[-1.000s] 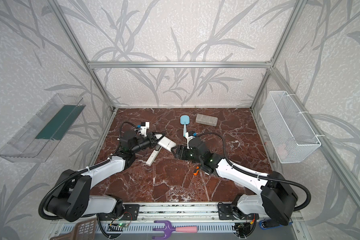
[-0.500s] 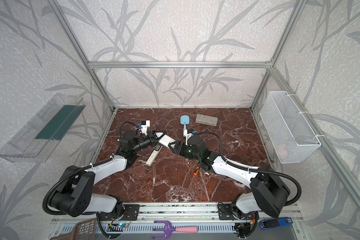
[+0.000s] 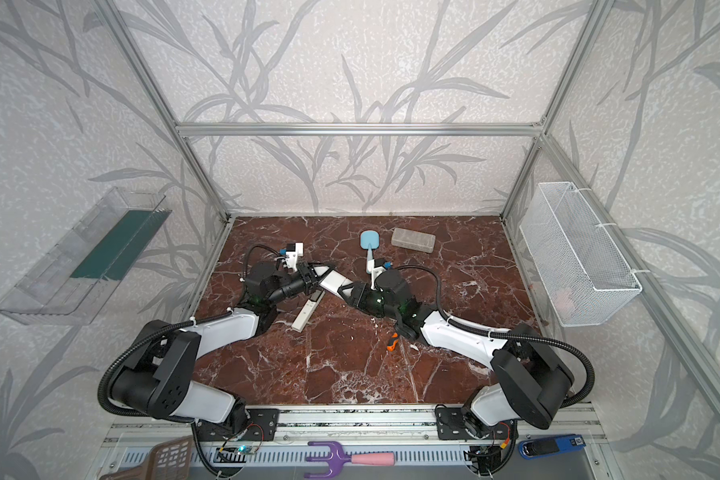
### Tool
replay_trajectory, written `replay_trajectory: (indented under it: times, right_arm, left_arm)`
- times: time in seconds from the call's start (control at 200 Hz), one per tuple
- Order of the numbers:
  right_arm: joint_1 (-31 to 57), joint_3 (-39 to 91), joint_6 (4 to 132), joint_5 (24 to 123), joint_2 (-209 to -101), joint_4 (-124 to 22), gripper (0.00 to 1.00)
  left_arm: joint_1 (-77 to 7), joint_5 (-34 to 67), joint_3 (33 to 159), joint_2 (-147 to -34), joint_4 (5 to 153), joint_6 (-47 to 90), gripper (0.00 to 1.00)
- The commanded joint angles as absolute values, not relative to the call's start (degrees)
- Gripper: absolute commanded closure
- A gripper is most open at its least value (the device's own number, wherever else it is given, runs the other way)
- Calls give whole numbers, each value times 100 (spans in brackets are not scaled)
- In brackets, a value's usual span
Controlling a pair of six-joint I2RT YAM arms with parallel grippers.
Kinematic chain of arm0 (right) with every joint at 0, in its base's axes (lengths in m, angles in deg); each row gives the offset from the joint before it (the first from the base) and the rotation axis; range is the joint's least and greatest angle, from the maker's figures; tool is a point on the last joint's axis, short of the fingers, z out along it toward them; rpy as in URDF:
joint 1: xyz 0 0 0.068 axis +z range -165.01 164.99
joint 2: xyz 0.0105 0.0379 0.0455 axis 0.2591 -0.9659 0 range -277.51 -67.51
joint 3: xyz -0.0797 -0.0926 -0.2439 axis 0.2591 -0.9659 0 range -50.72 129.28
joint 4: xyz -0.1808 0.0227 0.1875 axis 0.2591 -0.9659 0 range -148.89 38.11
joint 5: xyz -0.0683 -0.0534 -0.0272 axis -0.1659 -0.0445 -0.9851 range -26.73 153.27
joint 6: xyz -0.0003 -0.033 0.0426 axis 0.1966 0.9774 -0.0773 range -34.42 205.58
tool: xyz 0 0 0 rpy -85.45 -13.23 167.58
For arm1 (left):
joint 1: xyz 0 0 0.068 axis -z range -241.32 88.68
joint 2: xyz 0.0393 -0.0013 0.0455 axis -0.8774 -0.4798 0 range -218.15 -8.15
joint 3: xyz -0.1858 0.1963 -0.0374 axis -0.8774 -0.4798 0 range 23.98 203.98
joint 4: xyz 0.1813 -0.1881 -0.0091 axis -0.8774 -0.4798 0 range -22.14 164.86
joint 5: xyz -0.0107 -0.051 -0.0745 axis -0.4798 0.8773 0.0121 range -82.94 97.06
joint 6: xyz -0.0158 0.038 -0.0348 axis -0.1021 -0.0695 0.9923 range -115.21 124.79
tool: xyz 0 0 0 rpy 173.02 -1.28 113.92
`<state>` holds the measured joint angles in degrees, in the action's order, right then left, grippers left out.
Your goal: Unload the batteries from the remote control
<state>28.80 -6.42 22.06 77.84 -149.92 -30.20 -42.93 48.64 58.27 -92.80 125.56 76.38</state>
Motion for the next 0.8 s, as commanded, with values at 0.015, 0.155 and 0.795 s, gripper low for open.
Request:
replay_trajectory:
  times: [0.015,0.155,0.795]
  right_arm:
    - [2823,-714,2292,7559,-14824,-3722,52]
    - [2823,-729,2287,7514,-14757,-3877,56]
    - [2823,-912,2258,7583,-14463,-3642,80]
  left_arm:
    - [-4247,5008,5927,-9175,12808,7678,100]
    - [-4200,4949,5957,-9109,12591,7543,100]
    - [-4041,4812,6001,-8943,11906,7158,100]
